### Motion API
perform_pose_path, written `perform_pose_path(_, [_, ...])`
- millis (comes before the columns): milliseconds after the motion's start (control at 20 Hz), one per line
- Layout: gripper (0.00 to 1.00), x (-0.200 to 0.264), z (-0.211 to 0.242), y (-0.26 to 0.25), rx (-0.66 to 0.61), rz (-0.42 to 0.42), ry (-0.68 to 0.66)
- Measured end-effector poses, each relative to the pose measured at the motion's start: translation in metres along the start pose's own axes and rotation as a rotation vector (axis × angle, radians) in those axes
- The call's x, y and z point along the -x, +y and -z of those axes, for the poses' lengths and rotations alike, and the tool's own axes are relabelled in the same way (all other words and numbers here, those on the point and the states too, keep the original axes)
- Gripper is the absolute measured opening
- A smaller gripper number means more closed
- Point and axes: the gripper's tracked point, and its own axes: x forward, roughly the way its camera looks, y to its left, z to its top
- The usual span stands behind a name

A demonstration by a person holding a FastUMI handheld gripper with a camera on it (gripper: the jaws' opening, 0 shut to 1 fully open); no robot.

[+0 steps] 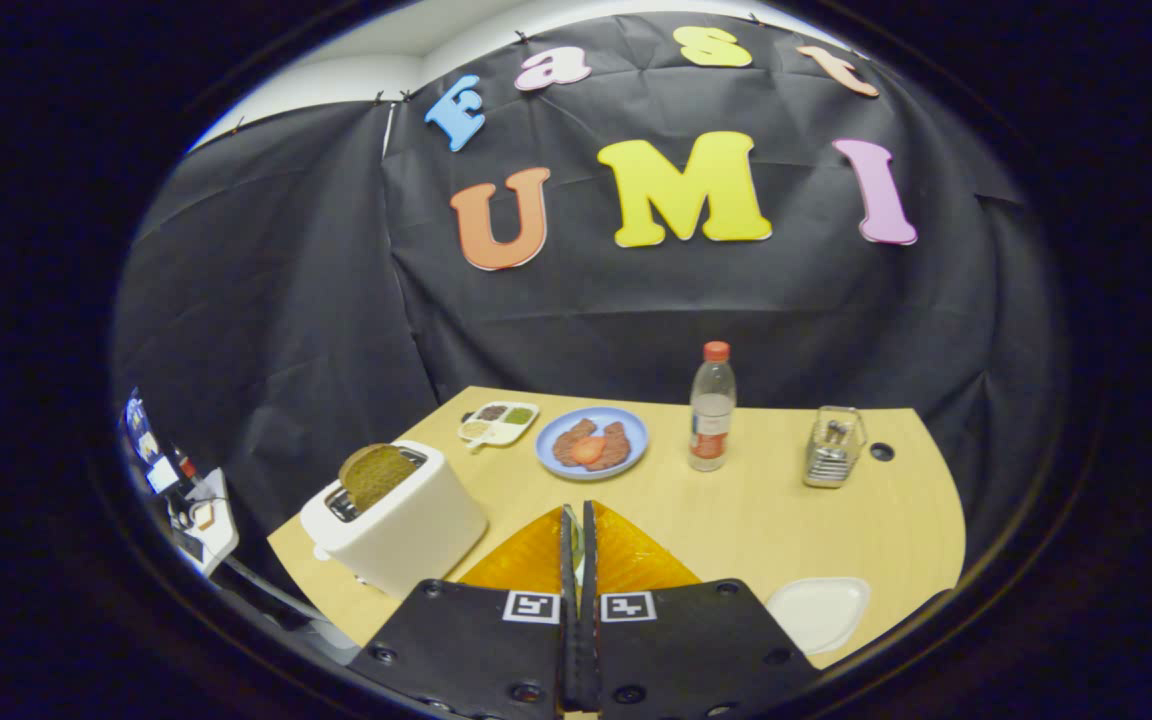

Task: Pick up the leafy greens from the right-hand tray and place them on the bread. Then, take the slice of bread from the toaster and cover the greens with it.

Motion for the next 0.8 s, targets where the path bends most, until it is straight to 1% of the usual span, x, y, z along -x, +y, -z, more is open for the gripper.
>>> perform_pose_path(200, [0.0, -0.035, 0.022, 0.06, -0.05, -0.055, 0.038])
perform_pose_path(350, [0.0, -0.053, 0.043, 0.083, -0.125, -0.08, 0.086])
perform_pose_path(450, [0.0, -0.059, 0.052, 0.091, -0.146, -0.088, 0.104])
perform_pose_path(600, [0.0, -0.068, 0.063, 0.081, -0.145, -0.071, 0.111])
perform_pose_path(800, [0.0, -0.083, 0.081, 0.042, -0.187, -0.021, 0.146])
